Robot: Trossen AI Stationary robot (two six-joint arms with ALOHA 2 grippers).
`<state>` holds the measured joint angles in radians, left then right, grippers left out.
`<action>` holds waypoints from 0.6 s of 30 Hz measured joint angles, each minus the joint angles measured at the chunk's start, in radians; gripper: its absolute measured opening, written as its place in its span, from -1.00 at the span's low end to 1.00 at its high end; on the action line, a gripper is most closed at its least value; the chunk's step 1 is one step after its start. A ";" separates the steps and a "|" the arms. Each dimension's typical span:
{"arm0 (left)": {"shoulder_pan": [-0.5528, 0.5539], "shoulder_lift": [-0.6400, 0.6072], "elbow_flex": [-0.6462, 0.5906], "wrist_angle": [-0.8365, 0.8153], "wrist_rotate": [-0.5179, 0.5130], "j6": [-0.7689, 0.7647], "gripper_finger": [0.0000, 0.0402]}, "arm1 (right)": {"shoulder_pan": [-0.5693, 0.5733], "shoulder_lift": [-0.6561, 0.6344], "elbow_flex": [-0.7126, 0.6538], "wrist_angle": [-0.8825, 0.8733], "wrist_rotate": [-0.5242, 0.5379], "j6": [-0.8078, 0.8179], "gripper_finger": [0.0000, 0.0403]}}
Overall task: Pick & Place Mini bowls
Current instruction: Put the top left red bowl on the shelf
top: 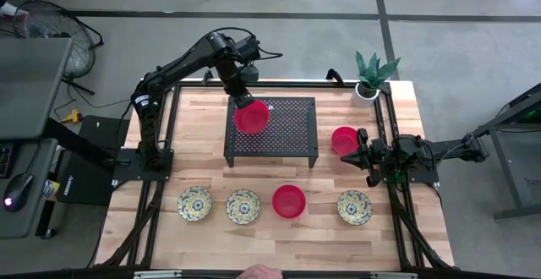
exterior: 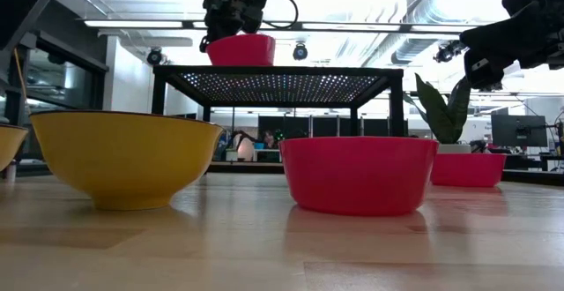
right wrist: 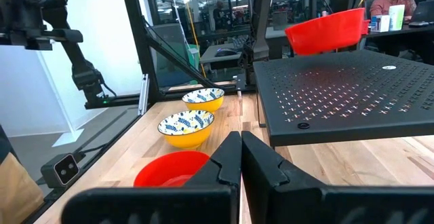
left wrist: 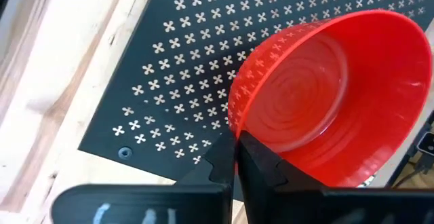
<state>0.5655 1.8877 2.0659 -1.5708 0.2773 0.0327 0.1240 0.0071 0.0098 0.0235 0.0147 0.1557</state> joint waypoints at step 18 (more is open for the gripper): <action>-0.016 0.012 0.000 0.000 -0.045 0.169 -0.95 | 0.000 0.000 0.000 0.000 0.000 0.000 -1.00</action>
<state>0.5495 1.8993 2.0663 -1.5712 0.2325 0.2020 0.1239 0.0071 0.0097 0.0235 0.0147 0.1555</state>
